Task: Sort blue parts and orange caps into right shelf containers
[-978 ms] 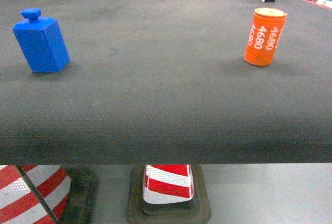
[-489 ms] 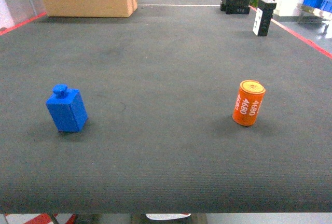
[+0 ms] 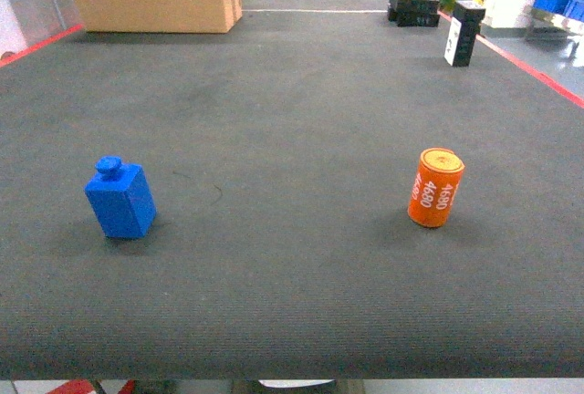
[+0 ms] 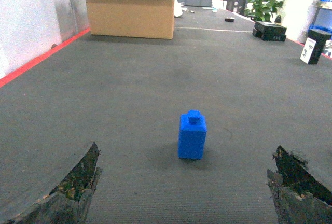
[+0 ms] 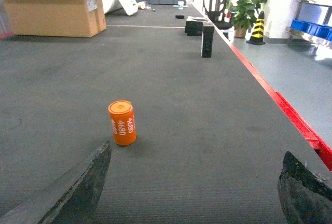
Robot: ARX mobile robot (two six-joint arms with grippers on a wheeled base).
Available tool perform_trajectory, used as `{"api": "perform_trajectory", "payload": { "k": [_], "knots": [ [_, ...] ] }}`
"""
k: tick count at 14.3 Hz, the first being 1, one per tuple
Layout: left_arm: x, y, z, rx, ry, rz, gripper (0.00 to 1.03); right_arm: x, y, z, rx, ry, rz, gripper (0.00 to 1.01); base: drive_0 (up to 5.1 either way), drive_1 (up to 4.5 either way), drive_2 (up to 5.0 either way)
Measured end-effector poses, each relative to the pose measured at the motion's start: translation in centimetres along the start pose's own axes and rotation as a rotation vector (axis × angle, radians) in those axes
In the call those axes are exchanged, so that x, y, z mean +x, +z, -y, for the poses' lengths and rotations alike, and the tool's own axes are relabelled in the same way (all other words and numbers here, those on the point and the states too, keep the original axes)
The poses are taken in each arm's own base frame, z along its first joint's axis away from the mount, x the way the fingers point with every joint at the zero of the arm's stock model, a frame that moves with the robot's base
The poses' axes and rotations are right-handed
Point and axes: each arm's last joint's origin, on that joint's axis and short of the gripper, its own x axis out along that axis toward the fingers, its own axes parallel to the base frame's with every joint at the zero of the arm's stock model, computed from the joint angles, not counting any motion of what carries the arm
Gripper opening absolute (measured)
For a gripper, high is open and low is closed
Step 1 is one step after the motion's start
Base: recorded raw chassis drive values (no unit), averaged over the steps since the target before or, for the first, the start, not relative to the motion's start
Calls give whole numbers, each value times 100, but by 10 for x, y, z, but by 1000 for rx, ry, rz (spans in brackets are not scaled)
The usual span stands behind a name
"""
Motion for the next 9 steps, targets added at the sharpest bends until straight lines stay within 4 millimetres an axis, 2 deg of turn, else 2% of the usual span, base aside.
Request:
{"api": "perform_trajectory", "payload": {
  "k": [9],
  "knots": [
    [0, 0, 0, 0, 0, 0, 98, 0, 0, 0, 0, 0, 0, 98, 0, 0, 0]
  ]
}}
